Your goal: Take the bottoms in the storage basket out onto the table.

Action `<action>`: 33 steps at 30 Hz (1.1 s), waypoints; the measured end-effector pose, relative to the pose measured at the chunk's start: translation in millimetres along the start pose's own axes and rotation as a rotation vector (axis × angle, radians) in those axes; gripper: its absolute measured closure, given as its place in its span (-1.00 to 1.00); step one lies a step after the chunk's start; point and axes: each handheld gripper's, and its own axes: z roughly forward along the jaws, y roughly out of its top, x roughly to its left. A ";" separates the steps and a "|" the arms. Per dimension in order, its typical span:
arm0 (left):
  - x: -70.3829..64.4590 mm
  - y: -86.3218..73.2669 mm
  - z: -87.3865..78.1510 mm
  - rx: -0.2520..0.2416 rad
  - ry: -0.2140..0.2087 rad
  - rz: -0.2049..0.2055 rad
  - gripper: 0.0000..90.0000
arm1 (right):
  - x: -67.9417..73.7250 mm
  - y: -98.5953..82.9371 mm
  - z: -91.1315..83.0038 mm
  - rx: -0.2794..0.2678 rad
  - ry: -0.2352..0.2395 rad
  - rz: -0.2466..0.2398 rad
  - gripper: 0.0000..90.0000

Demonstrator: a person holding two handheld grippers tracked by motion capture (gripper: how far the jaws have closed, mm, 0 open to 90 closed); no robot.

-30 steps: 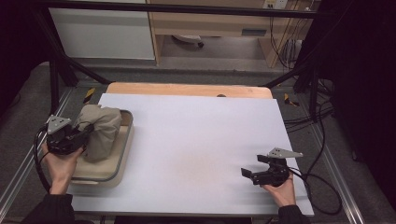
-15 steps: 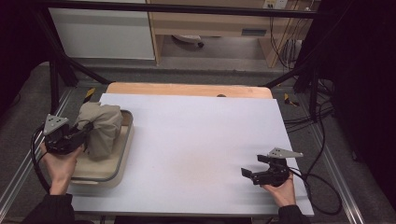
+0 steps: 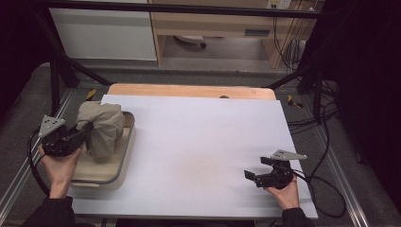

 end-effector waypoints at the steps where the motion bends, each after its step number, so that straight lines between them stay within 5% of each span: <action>1: 0.0 0.4 -0.8 -0.004 -0.003 -0.001 0.55 | -0.1 0.0 0.1 0.000 0.001 -0.001 -0.99; 33: -9.1 16.1 -19.0 -0.156 -0.041 -0.023 0.54 | 0.2 -0.1 0.1 0.003 0.001 0.001 -0.99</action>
